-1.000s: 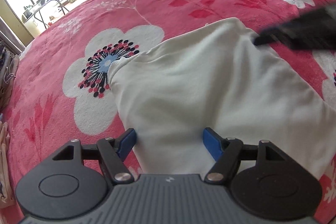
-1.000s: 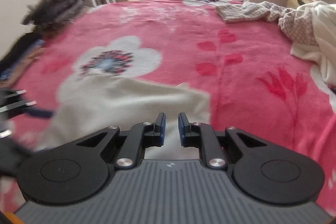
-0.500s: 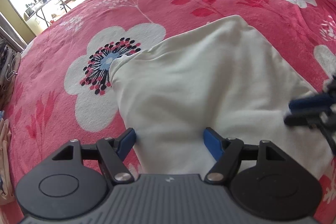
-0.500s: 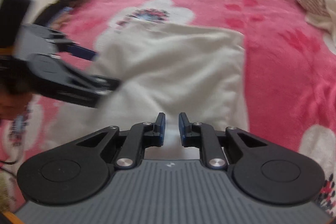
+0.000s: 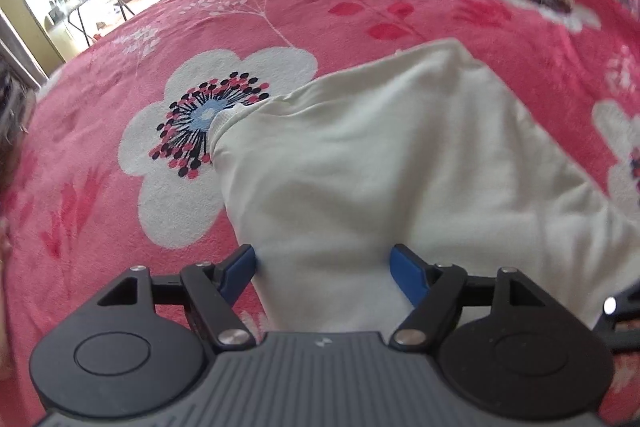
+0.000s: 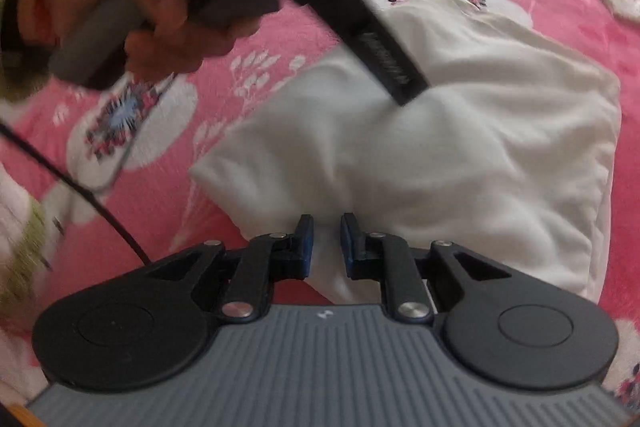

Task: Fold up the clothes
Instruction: 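Move both open grippers to the edge of the folded cream garment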

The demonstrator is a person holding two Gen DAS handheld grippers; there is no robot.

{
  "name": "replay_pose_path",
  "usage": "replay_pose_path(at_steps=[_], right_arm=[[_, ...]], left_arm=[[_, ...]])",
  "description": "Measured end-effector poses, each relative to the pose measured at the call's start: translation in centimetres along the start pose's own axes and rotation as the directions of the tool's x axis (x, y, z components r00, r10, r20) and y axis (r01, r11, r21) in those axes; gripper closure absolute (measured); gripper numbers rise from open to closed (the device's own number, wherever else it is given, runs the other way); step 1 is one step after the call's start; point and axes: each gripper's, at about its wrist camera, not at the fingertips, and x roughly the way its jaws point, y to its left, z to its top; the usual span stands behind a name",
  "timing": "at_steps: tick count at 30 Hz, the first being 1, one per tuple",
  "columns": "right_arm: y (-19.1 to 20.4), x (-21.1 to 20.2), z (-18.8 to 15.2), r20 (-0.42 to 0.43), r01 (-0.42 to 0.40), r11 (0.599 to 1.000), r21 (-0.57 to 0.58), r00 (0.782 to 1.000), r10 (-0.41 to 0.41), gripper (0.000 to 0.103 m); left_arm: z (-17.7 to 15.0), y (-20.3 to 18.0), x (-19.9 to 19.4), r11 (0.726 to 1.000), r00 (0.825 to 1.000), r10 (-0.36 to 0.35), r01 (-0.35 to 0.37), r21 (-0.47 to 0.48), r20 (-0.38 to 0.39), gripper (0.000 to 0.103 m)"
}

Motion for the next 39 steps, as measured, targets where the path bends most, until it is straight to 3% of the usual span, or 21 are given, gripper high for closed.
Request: replay_pose_path(at_steps=[3,5,8,10,13,17,22,29,34,39], right_arm=[[-3.0,-2.6,1.0,0.099,-0.048,0.991,0.126,0.994,0.035,0.085],[-5.4,-4.5,1.3,0.206,-0.072,0.97,0.232,0.978,0.024,0.074],[-10.0,-6.6,0.7,0.324,-0.098,0.894,0.436,0.944,-0.055,0.062],[-12.1,-6.5,0.0,0.3,-0.056,0.846,0.531,0.946,-0.126,0.059],[-14.7,-6.0,-1.2,0.247,-0.002,0.762,0.647,0.947,-0.207,0.059],[-16.9,-5.1,-3.6,0.276,-0.103,0.65,0.753,0.946,-0.17,0.058],[-18.6,-3.8,-5.2,0.289,-0.171,0.553,0.815,0.948,-0.132,0.056],[-20.5,-1.9,-5.1,0.326,-0.254,0.499,0.829,0.944,-0.06,0.055],[-22.4,-0.9,-4.7,0.374,-0.324,0.47,0.821,0.927,-0.016,0.055],[-24.6,-1.4,-3.6,0.394,-0.313,0.464,0.829,0.915,-0.087,0.055]], left_arm=[[-0.8,2.7,-1.3,0.993,0.996,-0.074,0.079,-0.089,0.058,0.026],[-1.5,4.7,-2.0,0.983,0.989,-0.109,0.122,-0.137,0.101,0.022],[-2.4,7.3,-1.5,0.97,0.984,-0.154,0.168,-0.174,0.095,0.022],[-3.0,8.8,-0.4,0.947,0.974,-0.221,0.227,-0.227,0.052,0.023],[-3.9,10.6,1.2,0.886,0.937,-0.348,0.337,-0.318,0.024,0.025],[-4.5,10.9,2.7,0.838,0.89,-0.456,0.436,-0.329,0.018,0.024],[-4.4,10.9,4.0,0.813,0.867,-0.497,0.482,-0.327,0.042,0.024],[-3.1,11.7,5.8,0.752,0.826,-0.559,0.545,-0.372,0.08,0.024],[-2.0,11.8,6.8,0.736,0.81,-0.578,0.571,-0.364,0.102,0.024],[-1.2,11.8,7.5,0.723,0.803,-0.584,0.58,-0.375,0.115,0.024]])
